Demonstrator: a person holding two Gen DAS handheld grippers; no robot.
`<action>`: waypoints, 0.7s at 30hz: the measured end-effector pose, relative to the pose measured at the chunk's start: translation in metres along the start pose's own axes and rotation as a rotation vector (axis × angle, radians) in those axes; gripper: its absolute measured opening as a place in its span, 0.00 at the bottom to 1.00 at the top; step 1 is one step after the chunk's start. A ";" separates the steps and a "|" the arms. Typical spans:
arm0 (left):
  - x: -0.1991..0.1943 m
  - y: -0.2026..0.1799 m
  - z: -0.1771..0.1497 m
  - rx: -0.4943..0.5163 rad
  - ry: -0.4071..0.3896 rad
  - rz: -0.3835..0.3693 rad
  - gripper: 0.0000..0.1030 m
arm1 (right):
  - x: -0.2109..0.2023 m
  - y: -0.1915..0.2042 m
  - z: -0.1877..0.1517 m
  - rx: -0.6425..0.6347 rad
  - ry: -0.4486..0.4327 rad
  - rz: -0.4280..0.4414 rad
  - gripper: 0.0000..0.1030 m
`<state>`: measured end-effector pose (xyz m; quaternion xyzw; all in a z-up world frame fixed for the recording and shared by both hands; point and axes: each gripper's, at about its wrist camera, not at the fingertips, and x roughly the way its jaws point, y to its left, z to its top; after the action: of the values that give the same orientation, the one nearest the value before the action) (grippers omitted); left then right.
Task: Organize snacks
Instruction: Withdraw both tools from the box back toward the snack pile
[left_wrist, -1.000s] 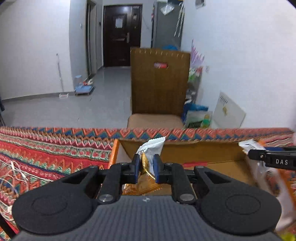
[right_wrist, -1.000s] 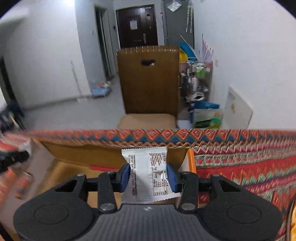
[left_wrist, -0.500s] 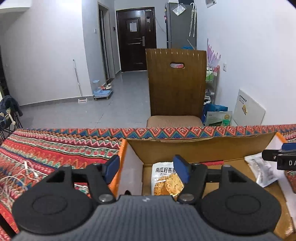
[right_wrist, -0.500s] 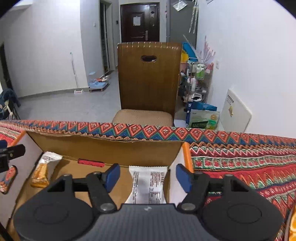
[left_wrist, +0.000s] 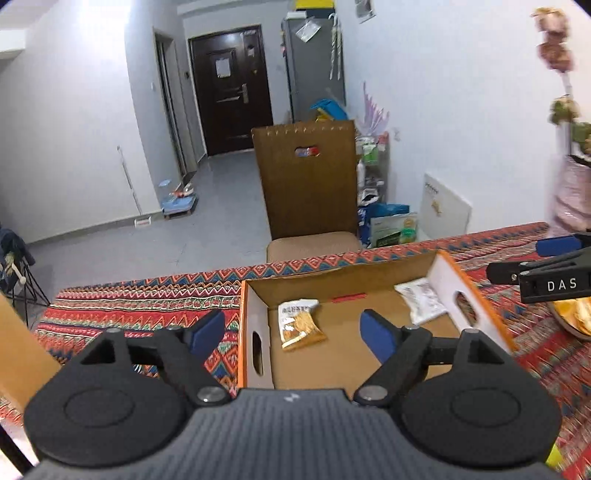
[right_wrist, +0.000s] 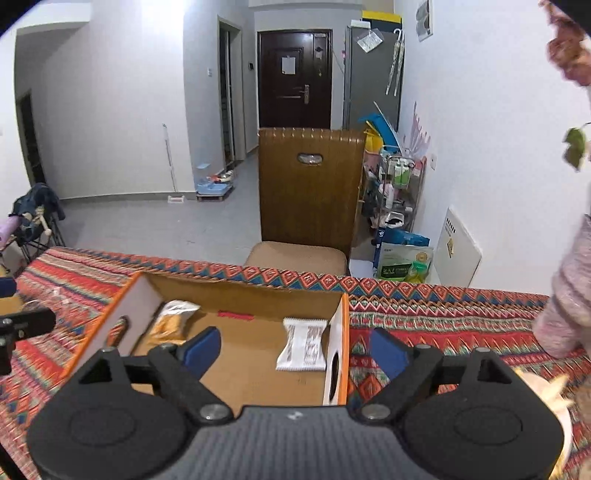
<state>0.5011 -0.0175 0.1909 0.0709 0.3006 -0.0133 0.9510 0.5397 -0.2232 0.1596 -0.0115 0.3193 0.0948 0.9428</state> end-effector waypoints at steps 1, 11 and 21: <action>-0.014 -0.002 -0.004 -0.002 -0.006 -0.006 0.84 | -0.015 0.002 -0.004 0.000 -0.005 0.008 0.86; -0.155 -0.022 -0.072 0.011 -0.120 -0.131 0.98 | -0.149 0.017 -0.086 -0.015 -0.157 0.092 0.97; -0.240 -0.033 -0.198 -0.014 -0.271 -0.111 1.00 | -0.246 0.027 -0.197 -0.124 -0.344 0.046 1.00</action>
<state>0.1896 -0.0264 0.1642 0.0449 0.1733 -0.0734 0.9811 0.2250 -0.2552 0.1523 -0.0456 0.1472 0.1365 0.9786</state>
